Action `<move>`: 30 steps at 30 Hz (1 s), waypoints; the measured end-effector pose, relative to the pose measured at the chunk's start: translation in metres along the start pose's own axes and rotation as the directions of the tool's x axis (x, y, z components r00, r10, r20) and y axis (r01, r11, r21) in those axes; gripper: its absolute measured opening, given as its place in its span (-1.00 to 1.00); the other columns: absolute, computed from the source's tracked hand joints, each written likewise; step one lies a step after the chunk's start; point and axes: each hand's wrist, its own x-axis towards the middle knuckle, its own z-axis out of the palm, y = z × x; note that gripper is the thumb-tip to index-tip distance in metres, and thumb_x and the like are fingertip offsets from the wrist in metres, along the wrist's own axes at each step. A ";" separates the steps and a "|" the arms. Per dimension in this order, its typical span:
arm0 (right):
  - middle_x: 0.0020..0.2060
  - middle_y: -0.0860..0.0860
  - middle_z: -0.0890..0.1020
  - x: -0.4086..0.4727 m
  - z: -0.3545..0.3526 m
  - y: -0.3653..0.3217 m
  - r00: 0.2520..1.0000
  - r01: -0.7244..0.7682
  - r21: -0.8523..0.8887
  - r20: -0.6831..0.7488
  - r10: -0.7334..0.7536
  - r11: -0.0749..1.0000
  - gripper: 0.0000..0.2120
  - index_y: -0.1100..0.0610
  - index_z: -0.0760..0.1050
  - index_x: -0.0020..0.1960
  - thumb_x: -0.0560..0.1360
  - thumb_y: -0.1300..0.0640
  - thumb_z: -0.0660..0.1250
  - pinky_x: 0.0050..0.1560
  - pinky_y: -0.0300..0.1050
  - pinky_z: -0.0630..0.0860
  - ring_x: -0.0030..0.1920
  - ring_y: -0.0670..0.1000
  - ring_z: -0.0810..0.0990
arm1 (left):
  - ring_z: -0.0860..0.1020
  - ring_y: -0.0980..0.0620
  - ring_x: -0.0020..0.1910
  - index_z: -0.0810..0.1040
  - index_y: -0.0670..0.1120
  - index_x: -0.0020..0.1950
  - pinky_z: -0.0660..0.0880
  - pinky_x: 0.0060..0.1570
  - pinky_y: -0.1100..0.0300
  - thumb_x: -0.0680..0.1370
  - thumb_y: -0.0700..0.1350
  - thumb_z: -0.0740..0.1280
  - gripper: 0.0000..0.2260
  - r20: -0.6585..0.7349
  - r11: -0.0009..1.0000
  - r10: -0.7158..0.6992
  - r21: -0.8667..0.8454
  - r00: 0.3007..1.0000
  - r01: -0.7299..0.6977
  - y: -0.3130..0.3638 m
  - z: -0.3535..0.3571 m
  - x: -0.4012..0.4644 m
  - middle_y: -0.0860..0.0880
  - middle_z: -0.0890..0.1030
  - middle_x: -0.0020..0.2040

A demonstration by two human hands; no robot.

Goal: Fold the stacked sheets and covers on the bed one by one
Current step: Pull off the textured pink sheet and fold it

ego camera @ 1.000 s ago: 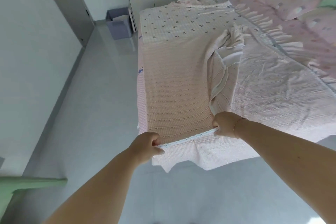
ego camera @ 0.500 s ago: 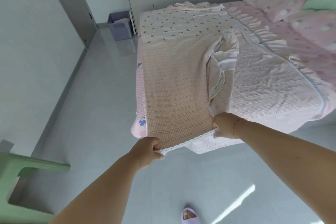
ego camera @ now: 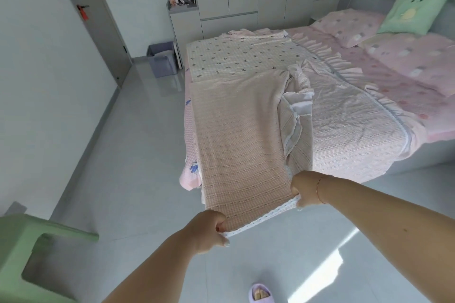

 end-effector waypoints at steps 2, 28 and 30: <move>-0.35 -0.01 0.37 -0.004 0.010 -0.002 0.999 0.004 -0.015 0.035 -0.004 1.000 -0.68 0.31 0.56 -0.01 0.44 0.04 0.40 -0.31 -0.19 0.27 -0.21 0.00 0.40 | 0.33 0.12 -0.31 0.26 -0.01 -0.35 0.24 -0.35 0.22 0.41 -0.06 0.50 -0.60 0.011 1.000 -0.001 0.014 1.000 0.001 0.001 0.011 -0.005 0.09 0.33 -0.30; 0.15 -0.02 0.58 0.033 -0.023 0.141 0.993 -0.110 0.163 -0.014 0.113 0.980 -0.71 0.07 0.54 0.21 0.52 0.03 0.32 0.17 -0.15 0.45 0.18 0.00 0.53 | 0.55 0.08 0.01 0.55 -0.03 0.05 0.49 -0.03 0.25 0.53 0.06 0.40 -0.79 -0.092 0.997 0.071 -0.034 0.993 -0.075 0.117 -0.048 0.166 0.04 0.59 0.01; 0.16 -0.01 0.58 0.046 -0.034 0.164 0.994 -0.106 0.172 -0.019 0.111 0.979 -0.70 0.07 0.53 0.23 0.53 0.01 0.30 0.17 -0.15 0.44 0.18 0.01 0.52 | 0.55 0.08 0.02 0.56 -0.07 0.10 0.47 -0.04 0.27 0.55 0.05 0.37 -0.77 -0.090 0.997 0.071 -0.027 0.993 -0.074 0.137 -0.054 0.194 0.05 0.58 0.01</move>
